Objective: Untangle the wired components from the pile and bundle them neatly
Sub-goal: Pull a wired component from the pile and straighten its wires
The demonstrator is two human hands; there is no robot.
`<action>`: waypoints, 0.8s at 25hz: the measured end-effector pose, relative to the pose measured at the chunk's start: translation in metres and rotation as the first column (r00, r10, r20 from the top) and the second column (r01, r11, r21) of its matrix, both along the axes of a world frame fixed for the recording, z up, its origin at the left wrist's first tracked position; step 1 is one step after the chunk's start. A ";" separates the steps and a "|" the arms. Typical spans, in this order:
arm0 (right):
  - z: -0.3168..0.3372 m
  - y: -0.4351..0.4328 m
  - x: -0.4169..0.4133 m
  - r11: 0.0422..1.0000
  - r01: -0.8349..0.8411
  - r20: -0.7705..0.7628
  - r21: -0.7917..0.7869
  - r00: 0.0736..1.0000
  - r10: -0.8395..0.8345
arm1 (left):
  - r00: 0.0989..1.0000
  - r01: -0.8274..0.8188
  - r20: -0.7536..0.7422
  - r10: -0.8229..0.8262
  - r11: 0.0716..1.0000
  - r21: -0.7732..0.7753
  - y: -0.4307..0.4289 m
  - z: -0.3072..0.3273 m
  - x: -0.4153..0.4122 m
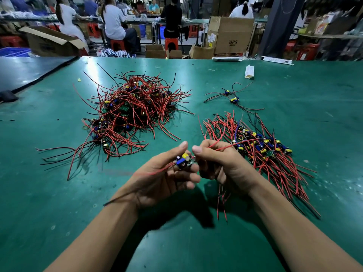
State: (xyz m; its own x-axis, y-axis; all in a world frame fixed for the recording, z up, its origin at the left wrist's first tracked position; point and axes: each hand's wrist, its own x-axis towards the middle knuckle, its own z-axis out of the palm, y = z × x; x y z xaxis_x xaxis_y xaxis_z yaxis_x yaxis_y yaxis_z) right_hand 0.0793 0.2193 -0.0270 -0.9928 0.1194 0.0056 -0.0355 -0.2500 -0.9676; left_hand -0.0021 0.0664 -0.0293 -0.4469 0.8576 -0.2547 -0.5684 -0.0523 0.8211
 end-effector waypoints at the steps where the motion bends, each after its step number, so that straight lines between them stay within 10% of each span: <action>1: -0.001 0.001 -0.002 0.999 0.045 0.005 -0.029 0.999 -0.045 | 1.000 -0.013 -0.012 0.013 0.999 0.032 0.000 0.000 0.001; 7: -0.010 -0.001 -0.006 0.985 0.093 0.051 -0.144 0.995 -0.086 | 0.975 -0.176 -0.130 0.179 0.984 0.037 0.009 -0.009 0.004; 15: -0.020 0.010 -0.009 0.809 0.081 0.133 0.582 0.972 -0.193 | 0.909 -0.119 -0.416 0.021 0.970 -0.210 0.012 -0.016 0.015; 20: -0.015 0.019 -0.004 0.963 -0.079 0.152 0.258 0.988 0.041 | 0.920 -0.199 -0.369 0.133 0.969 -0.145 0.014 -0.013 0.014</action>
State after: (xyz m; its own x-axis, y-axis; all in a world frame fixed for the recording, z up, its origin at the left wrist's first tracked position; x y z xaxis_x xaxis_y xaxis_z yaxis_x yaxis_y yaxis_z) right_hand 0.0754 0.2382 -0.0420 -0.9908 0.0729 -0.1145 0.1159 0.0156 -0.9931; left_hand 0.0121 0.0804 -0.0427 -0.6675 0.7190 -0.1938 -0.2351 0.0435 0.9710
